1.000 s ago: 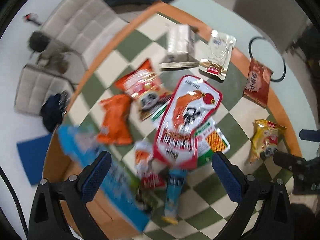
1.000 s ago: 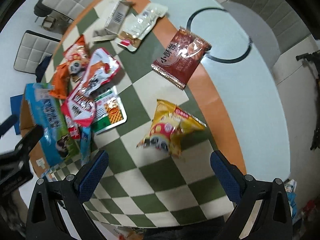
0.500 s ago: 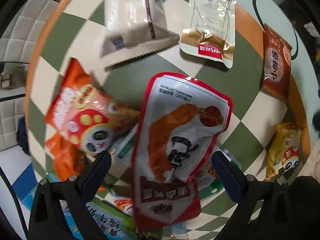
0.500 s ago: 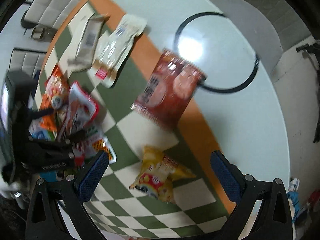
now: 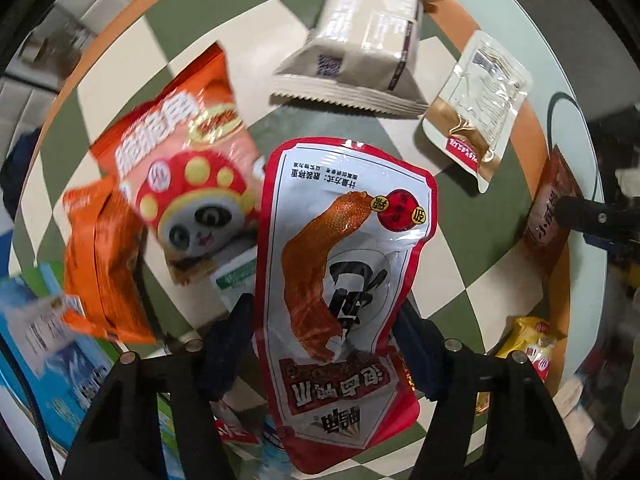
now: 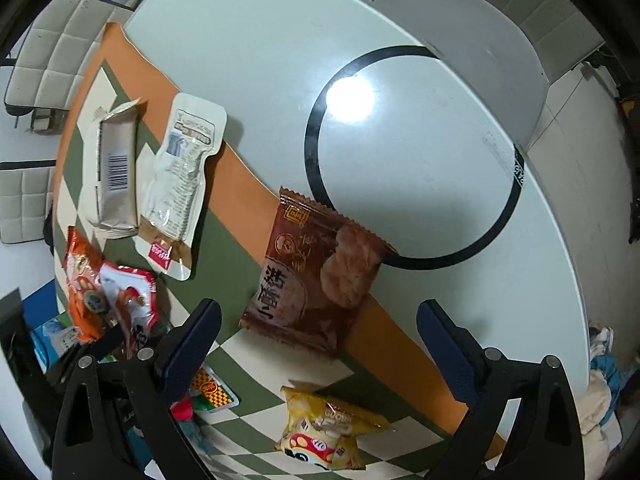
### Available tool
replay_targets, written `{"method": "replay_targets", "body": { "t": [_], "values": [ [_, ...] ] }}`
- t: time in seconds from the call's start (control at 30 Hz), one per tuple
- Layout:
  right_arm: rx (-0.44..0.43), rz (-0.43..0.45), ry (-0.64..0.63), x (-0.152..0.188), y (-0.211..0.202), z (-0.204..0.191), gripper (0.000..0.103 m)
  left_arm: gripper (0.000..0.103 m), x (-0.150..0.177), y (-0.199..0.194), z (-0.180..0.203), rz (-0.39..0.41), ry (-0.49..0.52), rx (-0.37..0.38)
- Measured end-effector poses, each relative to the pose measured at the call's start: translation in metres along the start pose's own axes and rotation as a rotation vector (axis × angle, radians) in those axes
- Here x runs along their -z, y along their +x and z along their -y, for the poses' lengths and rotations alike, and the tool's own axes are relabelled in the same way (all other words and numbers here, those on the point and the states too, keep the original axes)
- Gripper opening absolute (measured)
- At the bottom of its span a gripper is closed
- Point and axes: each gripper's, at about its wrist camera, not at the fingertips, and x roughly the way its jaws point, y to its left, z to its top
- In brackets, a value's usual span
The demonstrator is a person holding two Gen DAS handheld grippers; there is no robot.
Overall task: Organize snacks
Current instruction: 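Grasp the white sachet with the right tool while the left tool holds the red bag, then carry the red bag with the left tool while the right tool carries the sachet over the box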
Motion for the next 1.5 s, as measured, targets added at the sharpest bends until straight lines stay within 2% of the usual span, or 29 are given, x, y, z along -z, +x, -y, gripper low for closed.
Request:
{"method": "replay_targets", "body": {
  "t": [0.13, 0.2, 0.27, 0.37, 0.43, 0.6, 0.73, 0.83, 0.9, 0.93, 0.97, 1.1, 1.23, 1.3, 1.4, 1.5],
  "values": [
    [0.027, -0.002, -0.005, -0.006, 0.0, -0.006, 0.089, 0.065, 0.03, 0.0, -0.002, 0.013, -0.08, 0.028],
    [0.022, 0.029, -0.008, -0.008, -0.009, -0.009, 0.089, 0.065, 0.042, 0.001, -0.01, 0.016, -0.124, 0.039],
    [-0.044, 0.057, 0.008, -0.013, -0.024, -0.015, 0.089, 0.065, 0.054, 0.001, -0.016, 0.016, -0.167, 0.06],
    [-0.156, 0.027, 0.055, -0.032, -0.032, -0.033, 0.089, 0.065, 0.071, 0.002, -0.027, 0.01, -0.22, 0.083],
    [-0.174, 0.023, 0.065, -0.046, -0.032, -0.049, 0.089, 0.064, 0.087, 0.001, -0.036, -0.001, -0.252, 0.086],
    [-0.061, 0.011, 0.086, -0.086, -0.019, -0.084, 0.089, 0.064, 0.105, 0.027, -0.049, -0.009, -0.323, 0.099],
    [0.054, -0.059, 0.029, -0.1, 0.002, -0.109, 0.089, 0.064, 0.116, 0.032, -0.061, 0.0, -0.343, 0.105],
    [0.217, -0.06, -0.128, -0.098, 0.009, -0.136, 0.088, 0.064, 0.119, 0.037, -0.059, 0.009, -0.347, 0.095],
    [0.235, -0.006, -0.191, -0.093, 0.004, -0.141, 0.084, 0.064, 0.118, 0.048, -0.043, 0.015, -0.35, 0.086],
    [0.237, 0.013, -0.21, -0.091, 0.001, -0.141, 0.076, 0.064, 0.12, 0.048, -0.04, 0.017, -0.355, 0.084],
    [0.243, 0.038, -0.246, -0.087, -0.004, -0.141, 0.063, 0.064, 0.123, 0.05, -0.038, 0.019, -0.361, 0.081],
    [0.25, 0.076, -0.339, -0.074, -0.014, -0.126, 0.054, 0.064, 0.128, 0.048, -0.026, 0.022, -0.369, 0.066],
    [0.203, 0.084, -0.37, -0.062, -0.022, -0.109, 0.05, 0.063, 0.135, 0.043, -0.013, 0.025, -0.374, 0.062],
    [0.185, 0.092, -0.383, -0.058, -0.024, -0.113, 0.05, 0.063, 0.135, 0.034, -0.005, 0.029, -0.375, 0.063],
    [0.154, 0.11, -0.398, -0.045, -0.038, -0.1, 0.05, 0.062, 0.142, 0.023, -0.003, 0.042, -0.379, 0.071],
    [0.12, 0.13, -0.421, -0.016, -0.051, -0.09, 0.05, 0.062, 0.15, 0.01, -0.001, 0.06, -0.383, 0.083]
  ]
}}
